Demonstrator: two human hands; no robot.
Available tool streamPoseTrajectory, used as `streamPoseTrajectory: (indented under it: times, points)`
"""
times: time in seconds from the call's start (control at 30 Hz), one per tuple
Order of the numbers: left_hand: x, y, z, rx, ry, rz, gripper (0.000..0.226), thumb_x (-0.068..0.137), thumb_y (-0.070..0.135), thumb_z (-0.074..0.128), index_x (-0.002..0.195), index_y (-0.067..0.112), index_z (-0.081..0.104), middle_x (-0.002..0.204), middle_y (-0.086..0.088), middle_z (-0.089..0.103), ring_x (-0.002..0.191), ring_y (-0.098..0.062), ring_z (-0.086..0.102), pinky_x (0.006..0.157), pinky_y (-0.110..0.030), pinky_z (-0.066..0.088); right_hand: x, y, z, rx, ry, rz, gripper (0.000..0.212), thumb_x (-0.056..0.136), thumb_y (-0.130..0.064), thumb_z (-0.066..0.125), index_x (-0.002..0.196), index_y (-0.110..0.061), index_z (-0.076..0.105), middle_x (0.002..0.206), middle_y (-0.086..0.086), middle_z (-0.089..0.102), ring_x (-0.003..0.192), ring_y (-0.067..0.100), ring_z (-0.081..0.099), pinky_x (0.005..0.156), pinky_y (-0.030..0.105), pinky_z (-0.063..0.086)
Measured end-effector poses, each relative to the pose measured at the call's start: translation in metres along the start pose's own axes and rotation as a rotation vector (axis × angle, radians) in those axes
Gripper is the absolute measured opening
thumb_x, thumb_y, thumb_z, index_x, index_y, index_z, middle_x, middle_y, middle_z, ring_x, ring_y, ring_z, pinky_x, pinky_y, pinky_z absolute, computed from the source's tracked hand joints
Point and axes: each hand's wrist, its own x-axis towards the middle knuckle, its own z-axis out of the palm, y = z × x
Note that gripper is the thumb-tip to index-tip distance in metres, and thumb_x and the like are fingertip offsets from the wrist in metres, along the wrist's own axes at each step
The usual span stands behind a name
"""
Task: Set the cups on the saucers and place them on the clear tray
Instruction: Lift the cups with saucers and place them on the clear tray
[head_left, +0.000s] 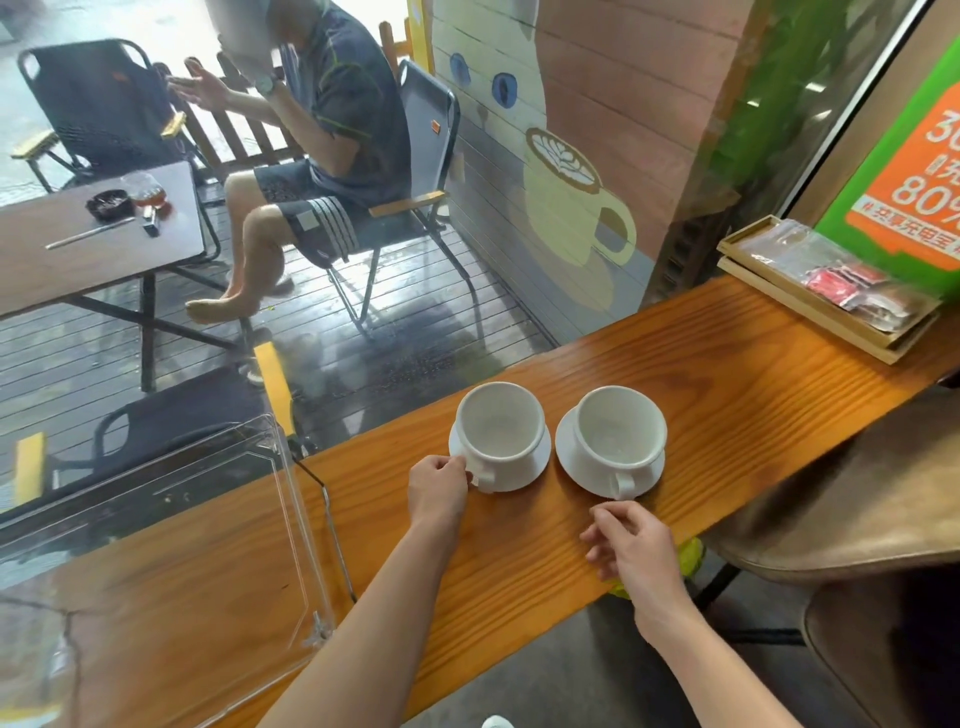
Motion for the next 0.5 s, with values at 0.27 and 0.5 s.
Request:
streamPoseTrajectory:
  times: [0.27, 0.5]
  points:
    - [0.013, 0.002, 0.003, -0.034, 0.008, -0.035, 0.044, 0.087, 0.045, 0.052, 0.116, 0.012, 0.05, 0.109, -0.004, 0.054, 0.096, -0.02, 0.051, 0.079, -0.035, 0.041, 0.031, -0.016, 0.041, 0.024, -0.065, 0.123, 0.031, 0.093, -0.033, 0.052, 0.102, -0.004, 0.06, 0.091, 0.013, 0.066, 0.079, 0.021, 0.067, 0.054, 0.026, 0.055]
    - [0.025, 0.012, 0.005, -0.28, -0.094, -0.218, 0.094, 0.069, 0.055, 0.07, 0.142, 0.011, 0.029, 0.141, -0.011, 0.044, 0.127, -0.031, 0.041, 0.107, -0.048, 0.036, 0.044, -0.029, 0.062, 0.209, -0.154, 0.331, 0.067, 0.086, -0.048, 0.056, 0.138, -0.008, 0.042, 0.122, 0.014, 0.056, 0.104, 0.024, 0.056, 0.087, 0.038, 0.051]
